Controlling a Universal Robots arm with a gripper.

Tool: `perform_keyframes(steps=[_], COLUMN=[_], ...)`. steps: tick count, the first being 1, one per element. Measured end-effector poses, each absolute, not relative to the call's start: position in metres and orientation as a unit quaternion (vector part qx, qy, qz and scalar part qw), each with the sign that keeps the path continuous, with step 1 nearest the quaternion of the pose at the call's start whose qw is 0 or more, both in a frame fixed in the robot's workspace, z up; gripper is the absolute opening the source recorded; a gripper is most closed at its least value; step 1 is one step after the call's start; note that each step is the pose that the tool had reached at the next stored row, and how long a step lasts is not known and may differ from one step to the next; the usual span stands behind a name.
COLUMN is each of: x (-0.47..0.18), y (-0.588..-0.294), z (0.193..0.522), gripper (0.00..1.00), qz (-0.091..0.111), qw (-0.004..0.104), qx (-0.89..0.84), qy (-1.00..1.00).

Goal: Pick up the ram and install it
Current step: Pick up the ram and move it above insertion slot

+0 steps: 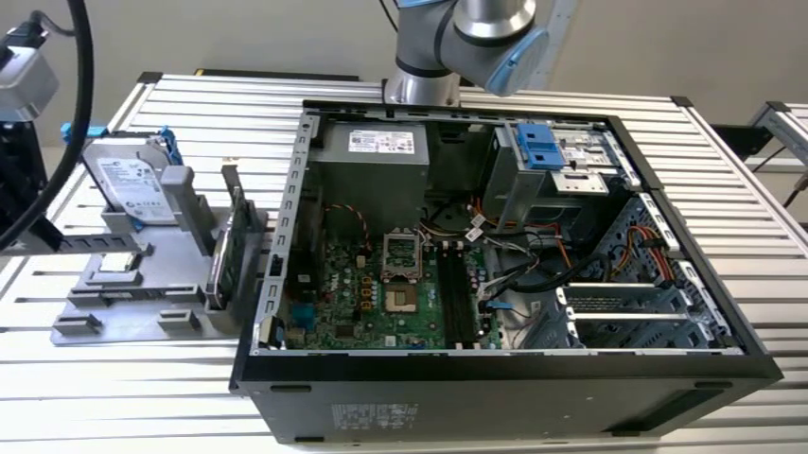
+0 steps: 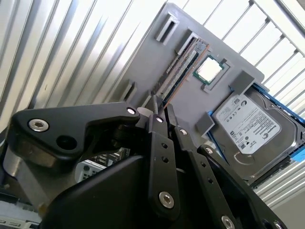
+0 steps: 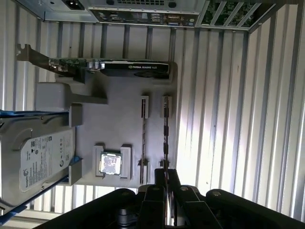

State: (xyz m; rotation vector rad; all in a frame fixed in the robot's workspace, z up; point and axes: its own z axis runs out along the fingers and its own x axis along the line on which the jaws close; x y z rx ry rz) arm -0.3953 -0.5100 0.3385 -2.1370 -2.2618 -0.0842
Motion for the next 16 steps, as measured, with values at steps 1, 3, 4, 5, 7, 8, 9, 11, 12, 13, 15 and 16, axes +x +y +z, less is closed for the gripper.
perform_keyframes(steps=[1, 3, 4, 5, 7, 8, 9, 11, 12, 13, 15, 16], x=[-0.395, -0.395, -0.395, -0.395, -0.395, -0.395, -0.395, -0.395, -0.395, -0.395, -0.395, -0.395], y=[-0.510, -0.510, -0.510, -0.510, -0.510, -0.510, -0.510, -0.510, -0.510, -0.510, -0.510, -0.510], z=[0.340, 0.341, 0.343, 0.344, 0.346, 0.346, 0.347, 0.349, 0.350, 0.351, 0.353, 0.354], gripper=[0.00, 0.00, 0.00, 0.00, 0.00, 0.00, 0.00, 0.00, 0.00, 0.00, 0.00, 0.00], qz=[-0.027, -0.027, -0.027, -0.027, -0.027, -0.027, -0.027, -0.027, -0.027, -0.027, -0.027, -0.027], qw=[0.014, 0.014, 0.014, 0.014, 0.014, 0.014, 0.014, 0.014, 0.014, 0.014, 0.014, 0.014], qx=[-0.686, -0.686, -0.686, -0.686, -0.686, -0.686, -0.686, -0.686, -0.686, -0.686, -0.686, -0.686], qy=[-0.727, -0.727, -0.727, -0.727, -0.727, -0.727, -0.727, -0.727, -0.727, -0.727, -0.727, -0.727])
